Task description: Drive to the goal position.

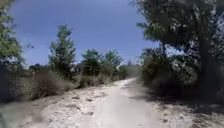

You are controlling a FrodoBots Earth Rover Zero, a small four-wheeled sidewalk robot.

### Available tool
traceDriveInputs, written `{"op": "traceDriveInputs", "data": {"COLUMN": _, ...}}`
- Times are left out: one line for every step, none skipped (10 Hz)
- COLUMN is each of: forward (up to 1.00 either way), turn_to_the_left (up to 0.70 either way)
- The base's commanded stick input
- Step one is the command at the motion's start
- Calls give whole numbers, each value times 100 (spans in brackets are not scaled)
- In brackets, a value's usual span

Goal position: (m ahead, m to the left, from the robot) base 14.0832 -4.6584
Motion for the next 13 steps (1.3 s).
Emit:
{"op": "traceDriveInputs", "data": {"forward": 30, "turn_to_the_left": 0}}
{"op": "traceDriveInputs", "data": {"forward": 30, "turn_to_the_left": 0}}
{"op": "traceDriveInputs", "data": {"forward": 30, "turn_to_the_left": 0}}
{"op": "traceDriveInputs", "data": {"forward": 30, "turn_to_the_left": 0}}
{"op": "traceDriveInputs", "data": {"forward": 30, "turn_to_the_left": 0}}
{"op": "traceDriveInputs", "data": {"forward": 30, "turn_to_the_left": 0}}
{"op": "traceDriveInputs", "data": {"forward": 30, "turn_to_the_left": 0}}
{"op": "traceDriveInputs", "data": {"forward": 30, "turn_to_the_left": 0}}
{"op": "traceDriveInputs", "data": {"forward": 30, "turn_to_the_left": 0}}
{"op": "traceDriveInputs", "data": {"forward": 30, "turn_to_the_left": 0}}
{"op": "traceDriveInputs", "data": {"forward": 30, "turn_to_the_left": 0}}
{"op": "traceDriveInputs", "data": {"forward": 30, "turn_to_the_left": 0}}
{"op": "traceDriveInputs", "data": {"forward": 30, "turn_to_the_left": 0}}
